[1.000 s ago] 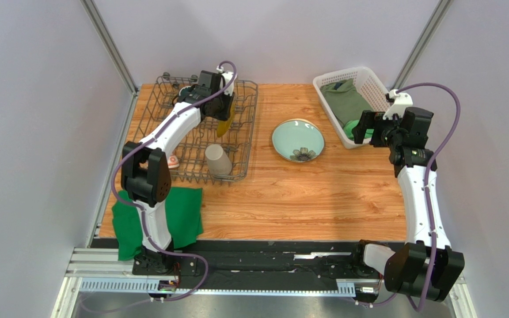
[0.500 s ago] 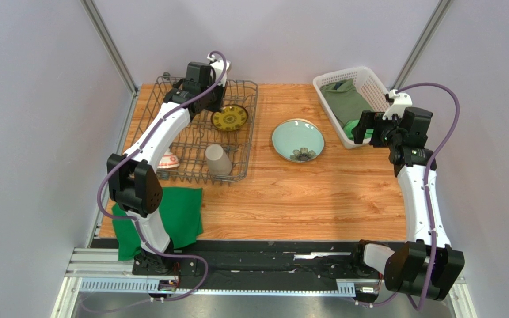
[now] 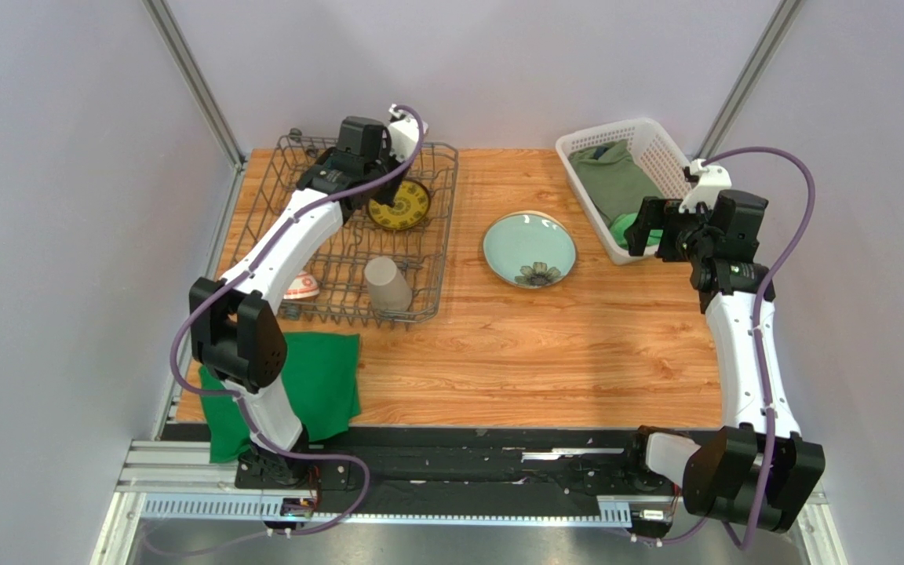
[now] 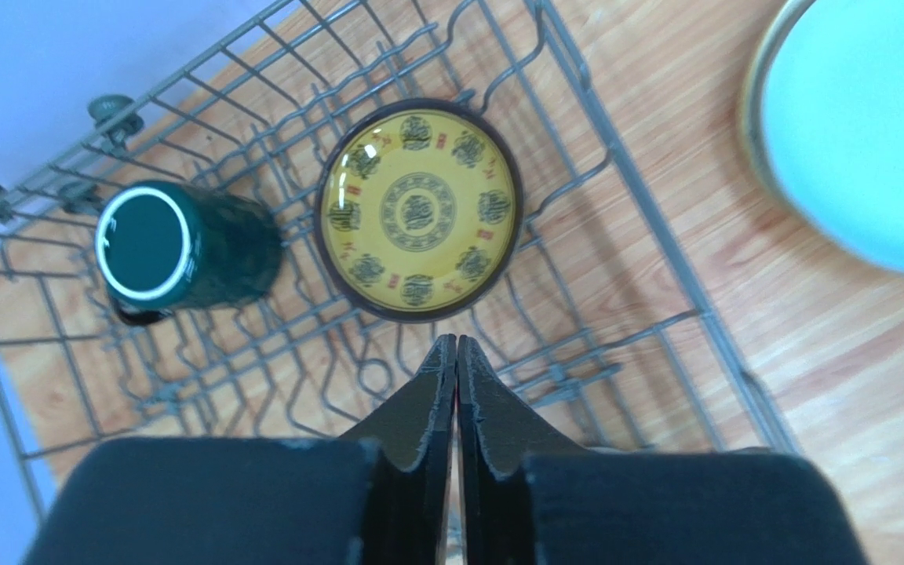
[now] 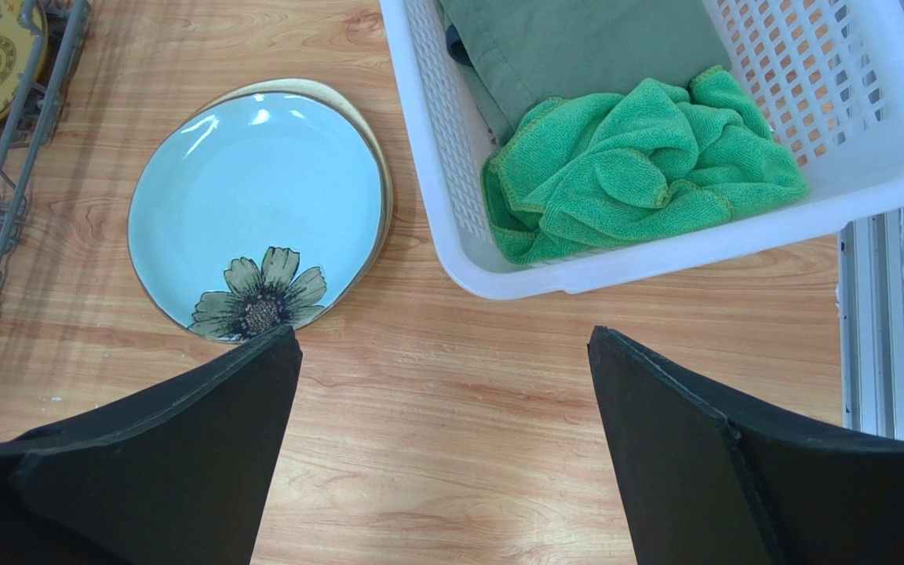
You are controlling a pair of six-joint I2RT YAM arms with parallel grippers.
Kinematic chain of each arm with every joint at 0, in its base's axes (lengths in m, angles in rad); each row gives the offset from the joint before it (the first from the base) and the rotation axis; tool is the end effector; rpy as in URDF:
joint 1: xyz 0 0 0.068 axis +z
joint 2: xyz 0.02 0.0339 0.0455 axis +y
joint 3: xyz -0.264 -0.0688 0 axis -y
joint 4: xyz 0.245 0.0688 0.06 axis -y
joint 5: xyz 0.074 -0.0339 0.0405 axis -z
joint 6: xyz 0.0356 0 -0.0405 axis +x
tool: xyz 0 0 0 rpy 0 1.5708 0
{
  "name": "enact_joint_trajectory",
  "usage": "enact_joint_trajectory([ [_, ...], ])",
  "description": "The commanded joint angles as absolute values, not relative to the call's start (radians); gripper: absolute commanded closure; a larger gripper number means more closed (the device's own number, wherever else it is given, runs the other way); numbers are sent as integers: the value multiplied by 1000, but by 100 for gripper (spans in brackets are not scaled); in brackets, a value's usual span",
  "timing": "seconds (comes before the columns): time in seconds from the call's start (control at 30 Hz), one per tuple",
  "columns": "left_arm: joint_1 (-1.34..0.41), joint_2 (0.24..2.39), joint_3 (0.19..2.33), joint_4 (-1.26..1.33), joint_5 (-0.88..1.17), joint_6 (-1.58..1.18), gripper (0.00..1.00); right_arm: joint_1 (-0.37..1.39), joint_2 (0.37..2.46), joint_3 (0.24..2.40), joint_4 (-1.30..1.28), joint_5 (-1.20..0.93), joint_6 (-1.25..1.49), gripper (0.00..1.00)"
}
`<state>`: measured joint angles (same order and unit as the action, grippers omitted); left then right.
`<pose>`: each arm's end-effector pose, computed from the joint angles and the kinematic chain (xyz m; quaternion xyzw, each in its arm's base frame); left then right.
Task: Unload the mixed dishes from the dish rack
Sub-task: Pick up the plate from the dish rack.
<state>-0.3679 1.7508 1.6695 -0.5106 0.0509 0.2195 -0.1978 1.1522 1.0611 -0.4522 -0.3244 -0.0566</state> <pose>0.3793 -0.1482 0.3520 0.2669 0.8411 -0.0572 0.4670 0.2516 -0.0389 0.3365 -0.0185 0.8629 0.0780 0.4989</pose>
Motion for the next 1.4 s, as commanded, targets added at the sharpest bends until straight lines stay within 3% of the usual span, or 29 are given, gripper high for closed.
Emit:
enact_joint_trajectory([
  [0.0,-382,1808,1638,-445,9,389,77,-202,1150,1075,-430,-328,-69,1],
  [0.1,-383,1844,1649,-446,21,423,61,-202,1157,1075,-430,-328,-71,1],
  [0.4,-426,1971,1713,-442,2,480,49,-202,1166,1077,-436,-331,-75,1],
  [0.83,-454,2149,1824,-434,-54,503,47,-201,1178,1081,-440,-337,-86,1],
  [1.37,-454,2209,1832,-402,-64,541,48,-201,1203,1083,-445,-325,-92,1],
])
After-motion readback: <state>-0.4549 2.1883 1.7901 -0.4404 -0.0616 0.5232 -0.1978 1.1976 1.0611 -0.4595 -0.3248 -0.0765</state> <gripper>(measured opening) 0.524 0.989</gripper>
